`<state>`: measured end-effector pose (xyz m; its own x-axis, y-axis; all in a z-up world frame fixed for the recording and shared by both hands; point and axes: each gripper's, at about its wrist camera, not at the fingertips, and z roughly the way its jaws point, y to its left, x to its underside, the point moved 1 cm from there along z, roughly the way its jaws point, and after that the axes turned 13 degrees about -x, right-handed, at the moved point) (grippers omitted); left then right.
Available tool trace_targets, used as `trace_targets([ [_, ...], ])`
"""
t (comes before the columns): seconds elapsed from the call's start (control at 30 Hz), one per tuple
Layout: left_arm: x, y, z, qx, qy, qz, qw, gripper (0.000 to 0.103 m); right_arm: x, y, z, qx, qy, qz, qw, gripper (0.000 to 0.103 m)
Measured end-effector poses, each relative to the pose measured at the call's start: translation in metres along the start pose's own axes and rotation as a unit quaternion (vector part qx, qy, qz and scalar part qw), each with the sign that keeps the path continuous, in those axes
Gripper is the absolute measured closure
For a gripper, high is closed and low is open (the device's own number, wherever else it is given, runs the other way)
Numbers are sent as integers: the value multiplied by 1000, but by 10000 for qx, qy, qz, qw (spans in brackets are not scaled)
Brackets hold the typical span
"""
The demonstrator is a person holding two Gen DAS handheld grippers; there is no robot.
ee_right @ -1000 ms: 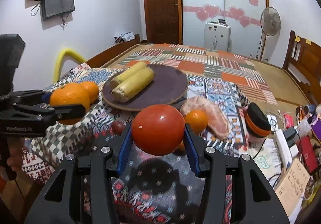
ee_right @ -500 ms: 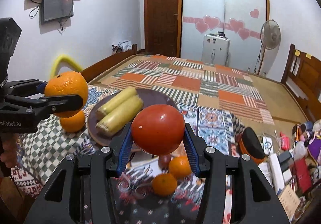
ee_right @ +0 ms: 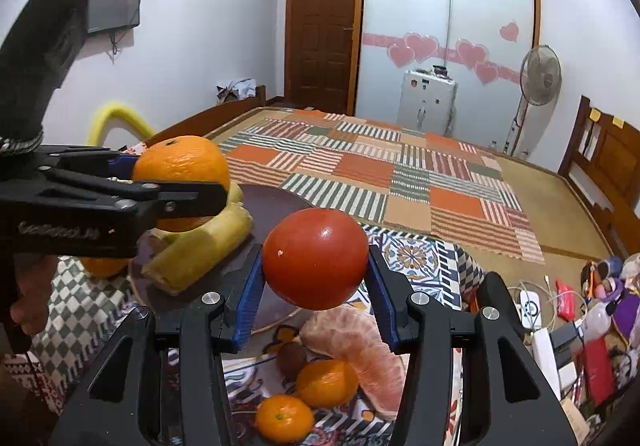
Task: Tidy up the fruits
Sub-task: 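Place the orange and tomato on the plate beside the cylinders, open both tools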
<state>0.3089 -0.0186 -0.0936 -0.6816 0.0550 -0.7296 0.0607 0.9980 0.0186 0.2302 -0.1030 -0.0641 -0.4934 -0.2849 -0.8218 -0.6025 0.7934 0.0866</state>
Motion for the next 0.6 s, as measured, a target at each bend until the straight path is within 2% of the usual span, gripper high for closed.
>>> trace_targets([
  [0.33,-2,-23,47,-12,423,193,9989,34,-1,-20,-3,181,10,133,9997,57],
  [0.6,0,-35,53,-299,411,584,9970,33,-2,-19,-1,130,49,193,9997,57],
])
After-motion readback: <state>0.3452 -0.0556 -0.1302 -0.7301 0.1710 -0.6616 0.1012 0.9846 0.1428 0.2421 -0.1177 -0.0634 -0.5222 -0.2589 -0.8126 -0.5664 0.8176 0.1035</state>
